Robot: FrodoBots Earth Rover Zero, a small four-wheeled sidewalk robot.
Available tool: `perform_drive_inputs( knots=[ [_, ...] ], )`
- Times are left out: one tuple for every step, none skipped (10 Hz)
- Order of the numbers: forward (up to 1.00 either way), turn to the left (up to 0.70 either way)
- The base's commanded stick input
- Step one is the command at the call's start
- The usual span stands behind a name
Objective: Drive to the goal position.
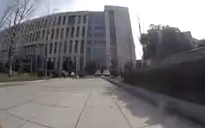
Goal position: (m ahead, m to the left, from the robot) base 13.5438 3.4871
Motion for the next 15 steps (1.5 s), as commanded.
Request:
perform_drive_inputs(
  knots=[
    [1.00,0.00],
    [1.00,0.00],
    [1.00,0.00],
    [1.00,0.00],
    [1.00,0.00],
    [1.00,0.00],
    [1.00,0.00],
    [1.00,0.00],
    [1.00,0.00],
    [1.00,0.00],
    [1.00,0.00],
    [1.00,0.00],
    [1.00,0.00],
    [1.00,0.00],
    [1.00,0.00]
  ],
)
